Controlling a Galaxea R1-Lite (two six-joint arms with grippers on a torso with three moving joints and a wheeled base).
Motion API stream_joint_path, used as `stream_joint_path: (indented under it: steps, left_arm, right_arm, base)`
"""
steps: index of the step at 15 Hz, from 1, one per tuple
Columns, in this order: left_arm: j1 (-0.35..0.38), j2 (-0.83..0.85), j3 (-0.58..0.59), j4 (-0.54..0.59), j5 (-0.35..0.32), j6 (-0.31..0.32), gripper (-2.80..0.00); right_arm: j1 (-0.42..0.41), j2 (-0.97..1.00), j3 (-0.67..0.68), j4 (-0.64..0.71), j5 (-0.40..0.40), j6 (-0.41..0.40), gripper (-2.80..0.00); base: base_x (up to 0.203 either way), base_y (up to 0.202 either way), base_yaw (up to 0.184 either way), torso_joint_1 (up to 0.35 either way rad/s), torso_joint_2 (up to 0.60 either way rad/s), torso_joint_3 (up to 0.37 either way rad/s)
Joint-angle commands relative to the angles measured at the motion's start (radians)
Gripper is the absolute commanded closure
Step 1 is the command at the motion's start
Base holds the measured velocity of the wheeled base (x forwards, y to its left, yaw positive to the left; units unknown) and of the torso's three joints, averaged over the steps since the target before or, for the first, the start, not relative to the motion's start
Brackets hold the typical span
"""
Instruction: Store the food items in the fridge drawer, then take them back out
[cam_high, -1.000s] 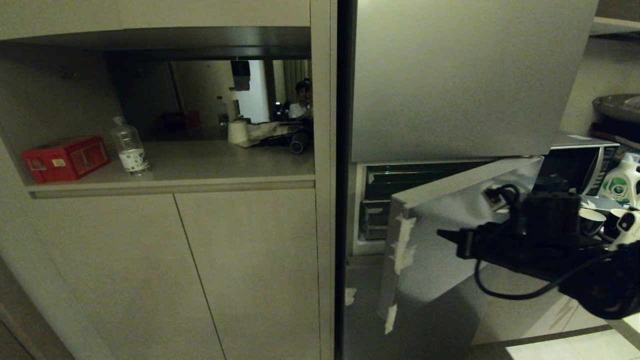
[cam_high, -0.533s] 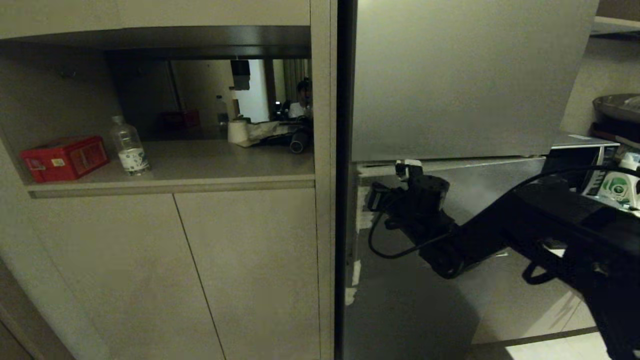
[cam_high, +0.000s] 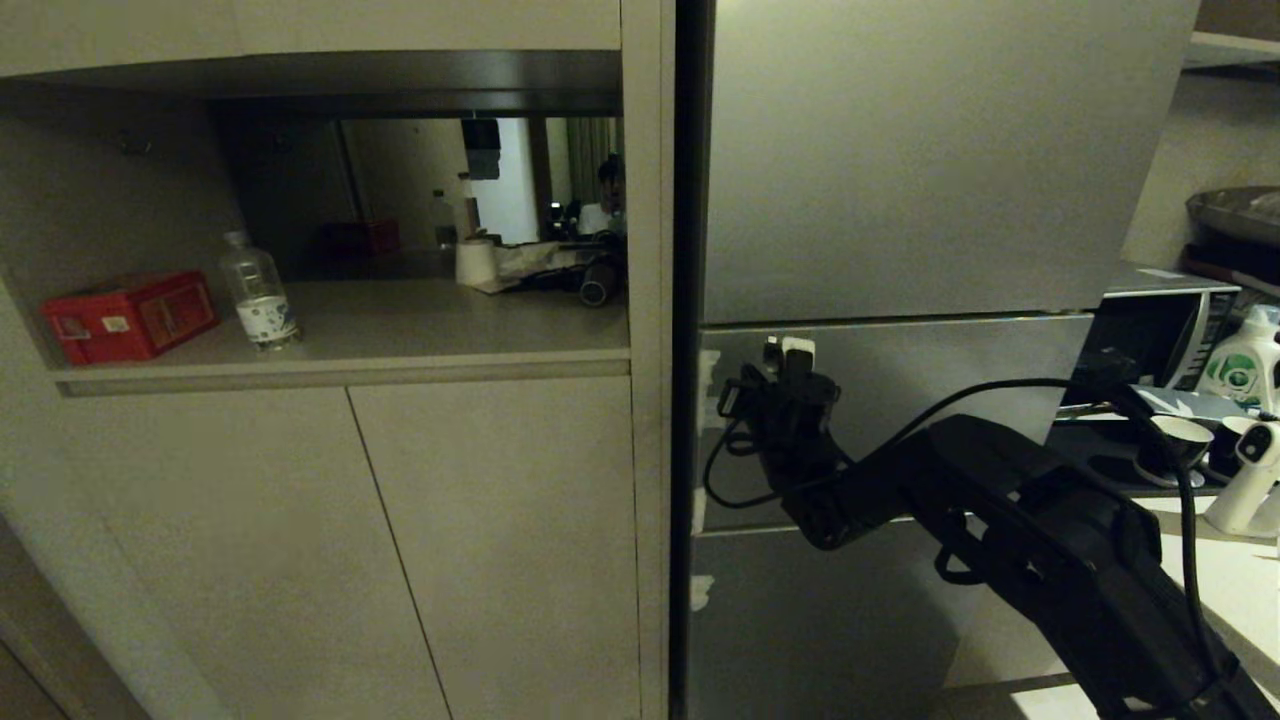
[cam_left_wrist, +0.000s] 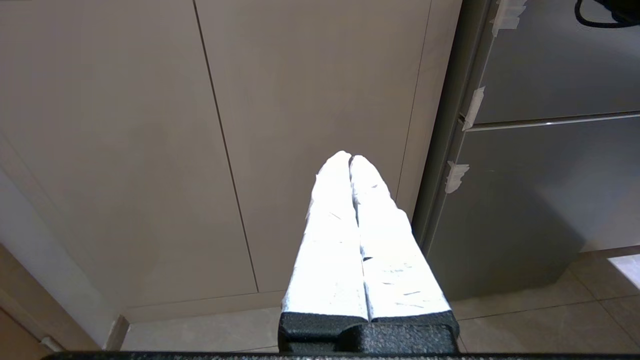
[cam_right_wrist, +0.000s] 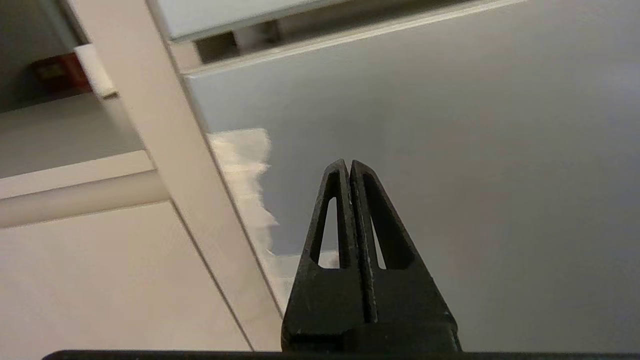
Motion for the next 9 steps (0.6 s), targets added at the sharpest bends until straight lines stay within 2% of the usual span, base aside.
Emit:
stream_joint_path:
  steps: [1,3,5,9]
  left_arm:
    - [0.0,0.0,0.0,0.001,0.0,0.0,0.0]
    - [0.0,0.0,0.0,0.001,0.0,0.0,0.0]
    - [0.0,0.0,0.0,0.001,0.0,0.0,0.0]
    - [0.0,0.0,0.0,0.001,0.0,0.0,0.0]
  right_arm:
    - [0.0,-0.043,0.065,-0.024,-0.007,0.0,0.0]
    - [0.001,-0.08,0.111,-0.028,-0.005,0.001,0.0]
    - [0.002,-0.239,0.283,0.003,0.004,0.0,0.0]
    - [0.001,-0.894,0.676,0.194,0.041,-0.033,0.0]
  base:
    - [0.0,0.0,0.0,0.0,0.0,0.0]
    - [0.0,0.0,0.0,0.0,0.0,0.0]
    - [0.0,0.0,0.0,0.0,0.0,0.0]
    - [0.0,0.0,0.0,0.0,0.0,0.0]
